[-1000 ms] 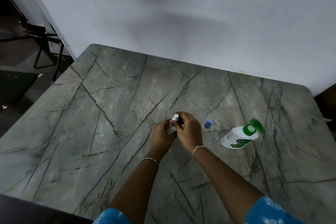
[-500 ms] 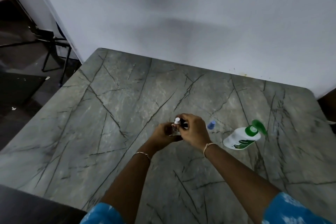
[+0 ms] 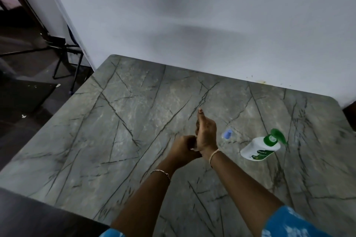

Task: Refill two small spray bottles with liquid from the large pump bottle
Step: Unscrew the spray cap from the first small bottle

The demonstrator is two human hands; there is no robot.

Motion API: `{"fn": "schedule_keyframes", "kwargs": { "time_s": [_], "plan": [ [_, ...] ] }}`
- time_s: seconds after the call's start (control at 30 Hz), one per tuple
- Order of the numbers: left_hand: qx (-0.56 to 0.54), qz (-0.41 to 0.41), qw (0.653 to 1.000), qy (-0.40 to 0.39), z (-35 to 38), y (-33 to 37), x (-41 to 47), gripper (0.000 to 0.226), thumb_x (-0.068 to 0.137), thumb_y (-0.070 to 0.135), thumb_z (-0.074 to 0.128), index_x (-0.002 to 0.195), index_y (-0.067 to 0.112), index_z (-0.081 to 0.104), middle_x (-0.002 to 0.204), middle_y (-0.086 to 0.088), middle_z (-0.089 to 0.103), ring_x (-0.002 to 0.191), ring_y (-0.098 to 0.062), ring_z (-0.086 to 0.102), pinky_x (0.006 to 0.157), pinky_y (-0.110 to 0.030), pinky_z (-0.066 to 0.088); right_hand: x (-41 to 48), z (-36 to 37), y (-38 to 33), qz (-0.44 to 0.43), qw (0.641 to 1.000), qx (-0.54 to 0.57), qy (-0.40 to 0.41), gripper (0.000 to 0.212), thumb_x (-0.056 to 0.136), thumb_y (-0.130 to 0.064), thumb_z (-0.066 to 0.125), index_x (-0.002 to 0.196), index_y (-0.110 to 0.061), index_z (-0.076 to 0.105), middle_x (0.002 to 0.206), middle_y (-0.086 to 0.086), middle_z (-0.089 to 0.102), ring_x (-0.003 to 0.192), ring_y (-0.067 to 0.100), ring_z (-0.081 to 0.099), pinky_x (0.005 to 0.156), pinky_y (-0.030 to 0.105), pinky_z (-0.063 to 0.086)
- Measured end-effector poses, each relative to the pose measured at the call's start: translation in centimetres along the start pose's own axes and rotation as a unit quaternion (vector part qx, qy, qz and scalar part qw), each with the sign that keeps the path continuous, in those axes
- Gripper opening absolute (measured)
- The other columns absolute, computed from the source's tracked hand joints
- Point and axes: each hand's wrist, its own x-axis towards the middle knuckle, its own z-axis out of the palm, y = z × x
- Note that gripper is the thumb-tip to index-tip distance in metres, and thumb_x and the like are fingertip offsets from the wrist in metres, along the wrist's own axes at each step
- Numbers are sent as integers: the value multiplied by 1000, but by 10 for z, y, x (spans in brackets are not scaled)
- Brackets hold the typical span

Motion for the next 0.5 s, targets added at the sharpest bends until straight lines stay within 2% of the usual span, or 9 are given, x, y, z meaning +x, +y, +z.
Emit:
{"fn": "schedule_keyframes", "kwargs": {
  "time_s": [0.07,0.1,0.13,0.2,0.27,0.3,0.33,0.4,0.5],
  "plan": [
    [-2,-1,1000,-4,1,-5,-2,24,74,21,77,91,8,66,85,-8,69,76,-20,64,72,-34,55,1,-3,2,42,997,15,-55,52,99,-38,46,51,-24,31,45,-9,26,40,7,22,43,23,22],
    [-3,-7,1000,-4,1,-8,-3,25,73,23,78,90,8,66,85,-11,68,77,-26,63,72,-39,53,1,-5,3,72,994,30,-81,50,100,-33,44,53,-21,31,44,-9,26,39,5,22,41,21,22],
    [-7,-13,1000,-2,2,-11,-4,28,73,25,79,90,8,65,86,-12,68,79,-28,63,72,-41,53,0,-6,6,88,991,27,-102,49,100,-29,44,54,-19,33,45,-9,28,39,6,24,42,22,24],
    [-14,-30,999,4,2,-14,-4,33,72,25,79,98,9,65,92,-9,69,84,-24,65,76,-42,55,-1,-10,12,38,987,-77,-132,41,99,-28,49,59,-17,43,52,-4,41,47,11,39,51,28,35],
    [-28,-44,998,21,1,-14,-4,36,74,20,77,106,10,64,100,-4,70,91,-16,66,81,-30,56,-2,-17,17,-77,953,-247,-160,20,94,-25,57,76,-16,57,74,0,58,70,14,55,66,30,45],
    [-34,-49,998,33,1,-15,-4,36,76,18,76,109,10,64,101,-1,69,91,-10,65,79,-17,53,-3,-20,18,-133,923,-323,-161,9,90,-23,62,85,-16,59,84,0,60,80,14,55,71,26,45],
    [-33,-52,997,43,0,-15,-4,35,77,18,75,109,11,63,98,4,67,86,-4,62,72,-7,48,-4,-24,16,-180,891,-387,-153,9,86,-23,65,89,-16,60,88,0,60,83,14,54,72,24,44],
    [-15,-52,997,57,-1,-16,-5,30,77,22,75,104,14,64,85,10,61,73,1,54,60,-4,41,-4,-30,10,-228,839,-472,-145,16,83,-25,69,90,-13,60,87,3,61,79,18,55,67,24,39],
    [10,-39,997,62,1,-18,-5,33,75,31,77,103,17,65,82,7,62,65,1,50,56,-6,38,-1,-31,-5,-208,807,-518,-195,17,83,-22,69,95,-12,62,94,5,65,86,21,60,71,26,44]
  ]
}}
